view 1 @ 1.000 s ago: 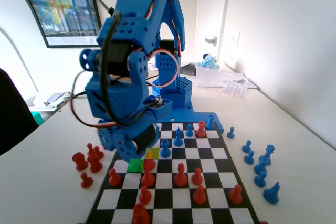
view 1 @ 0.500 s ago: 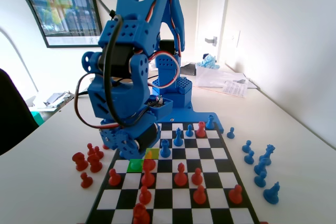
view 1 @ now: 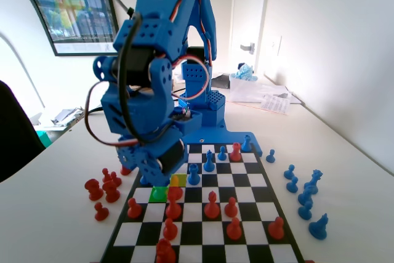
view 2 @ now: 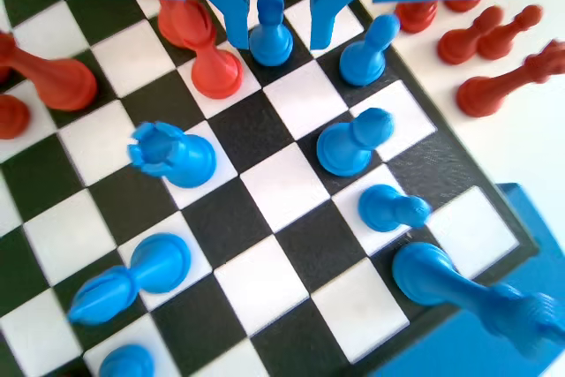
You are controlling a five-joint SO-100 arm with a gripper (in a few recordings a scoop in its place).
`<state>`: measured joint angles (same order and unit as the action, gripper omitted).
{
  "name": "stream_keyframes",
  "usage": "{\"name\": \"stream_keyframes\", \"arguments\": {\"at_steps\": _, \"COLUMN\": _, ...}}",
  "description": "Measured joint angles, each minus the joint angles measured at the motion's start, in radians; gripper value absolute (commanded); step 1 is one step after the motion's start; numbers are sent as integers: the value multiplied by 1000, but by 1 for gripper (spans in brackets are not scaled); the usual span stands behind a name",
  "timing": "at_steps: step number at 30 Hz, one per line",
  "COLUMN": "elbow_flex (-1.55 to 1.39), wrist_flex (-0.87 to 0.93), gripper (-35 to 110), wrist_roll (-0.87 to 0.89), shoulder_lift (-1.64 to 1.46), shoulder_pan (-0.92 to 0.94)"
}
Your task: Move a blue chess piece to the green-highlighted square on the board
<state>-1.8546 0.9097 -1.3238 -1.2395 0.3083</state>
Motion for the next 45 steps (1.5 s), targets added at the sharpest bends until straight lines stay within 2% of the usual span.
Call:
{"name": "stream_keyframes", "arguments": {"at_steps": 12, "elbow_flex": 78, "wrist_flex": 169, "gripper": 10, "wrist_roll": 8, "shoulder_lift": -144, "shoulder_pan": 0}}
{"name": "stream_keyframes", "arguments": {"at_steps": 20, "elbow_flex": 94, "wrist_flex": 308, "gripper": 2, "wrist_roll": -31, "shoulder_lift": -328, "shoulder_pan": -41}}
{"name": "stream_keyframes", "arguments": {"at_steps": 37, "elbow_flex": 94, "wrist_flex": 676, "gripper": 1, "wrist_roll": -170, "shoulder_lift": -871, "shoulder_pan": -230}}
{"name": "stream_keyframes", "arguments": {"at_steps": 45, "elbow_flex": -69, "wrist_flex": 744, "gripper": 1, "wrist_roll": -270, "shoulder_lift": -1207, "shoulder_pan": -255}}
